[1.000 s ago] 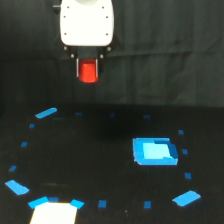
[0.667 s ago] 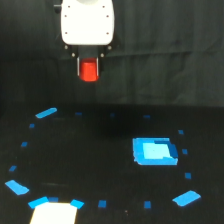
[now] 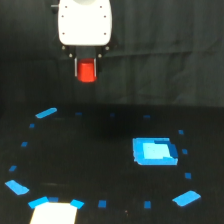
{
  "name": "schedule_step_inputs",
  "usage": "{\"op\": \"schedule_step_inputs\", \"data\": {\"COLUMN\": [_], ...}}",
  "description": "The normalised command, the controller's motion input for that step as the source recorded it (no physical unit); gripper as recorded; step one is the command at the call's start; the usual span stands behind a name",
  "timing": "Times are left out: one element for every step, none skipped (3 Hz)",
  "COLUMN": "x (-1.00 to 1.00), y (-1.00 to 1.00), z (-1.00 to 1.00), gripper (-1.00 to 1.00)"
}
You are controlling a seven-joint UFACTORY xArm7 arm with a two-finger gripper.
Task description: Pick up the red object from the table
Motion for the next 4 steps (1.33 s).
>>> {"op": "schedule_step_inputs", "data": {"x": [-0.3,0.01,-0.06,-0.17], "y": [0.18,-0.09,0.32,-0.28], "z": [0.37,0.18,0.53,0.04], "gripper": [-1.0,-1.0,-1.0,-1.0]}}
